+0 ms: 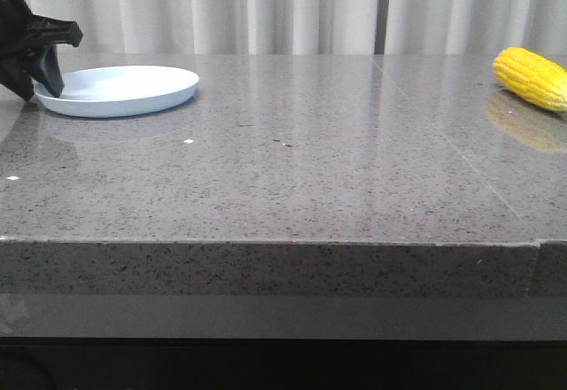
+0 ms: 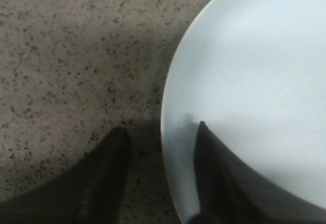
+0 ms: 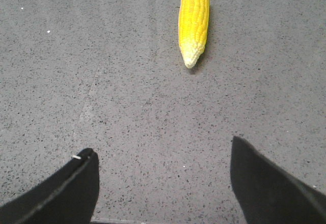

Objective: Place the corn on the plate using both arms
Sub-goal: 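Grip the plate rim with the left gripper and slide it toward the table center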

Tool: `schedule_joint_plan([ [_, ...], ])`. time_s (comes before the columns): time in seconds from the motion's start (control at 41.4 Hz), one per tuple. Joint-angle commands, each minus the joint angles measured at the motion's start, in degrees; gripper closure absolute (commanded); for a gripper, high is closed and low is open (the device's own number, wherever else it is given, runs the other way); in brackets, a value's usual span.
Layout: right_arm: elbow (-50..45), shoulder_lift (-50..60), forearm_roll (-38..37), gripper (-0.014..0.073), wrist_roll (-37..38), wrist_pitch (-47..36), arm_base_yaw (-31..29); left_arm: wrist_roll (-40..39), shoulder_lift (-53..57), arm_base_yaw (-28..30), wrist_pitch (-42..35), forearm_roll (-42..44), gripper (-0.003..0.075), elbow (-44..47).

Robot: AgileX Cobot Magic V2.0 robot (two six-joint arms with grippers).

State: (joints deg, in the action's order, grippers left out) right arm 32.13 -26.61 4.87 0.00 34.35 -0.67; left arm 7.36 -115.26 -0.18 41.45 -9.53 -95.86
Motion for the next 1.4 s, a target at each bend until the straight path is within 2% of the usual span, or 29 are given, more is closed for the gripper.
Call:
schedule_joint_plan([
  [0.0, 1.74, -0.76, -0.66, 0.0033, -0.48, -4.01, -0.36, 0.06, 2.86, -0.14, -2.33, -1.12, 0.0624, -2.39],
  [0.121, 1.74, -0.76, -0.66, 0.0033, -0.48, -4.01, -0.36, 0.06, 3.25, -0.14, -1.89, -1.01, 0.0741, -3.7],
  [0.411, 1.74, -0.76, -0.66, 0.0033, -0.48, -4.01, -0.36, 0.06, 6.44, -2.18, 2.62, -2.27, 0.0741, -9.86],
  [0.725, 1.74, -0.76, -0.66, 0.0033, -0.48, -4.01, -0.36, 0.06, 9.02, -12.0, 4.5, -2.93, 0.0741, -13.39],
  [1.039, 1.74, -0.76, -0.66, 0.0033, -0.48, -4.01, -0.36, 0.06, 3.9, -20.78, 3.68, -6.02, 0.0741, -13.29],
  [1.378, 1.74, -0.76, -0.66, 0.0033, -0.48, -4.01, -0.36, -1.94, 1.34, -22.53, 3.79, -5.22, 0.0741, -13.29],
])
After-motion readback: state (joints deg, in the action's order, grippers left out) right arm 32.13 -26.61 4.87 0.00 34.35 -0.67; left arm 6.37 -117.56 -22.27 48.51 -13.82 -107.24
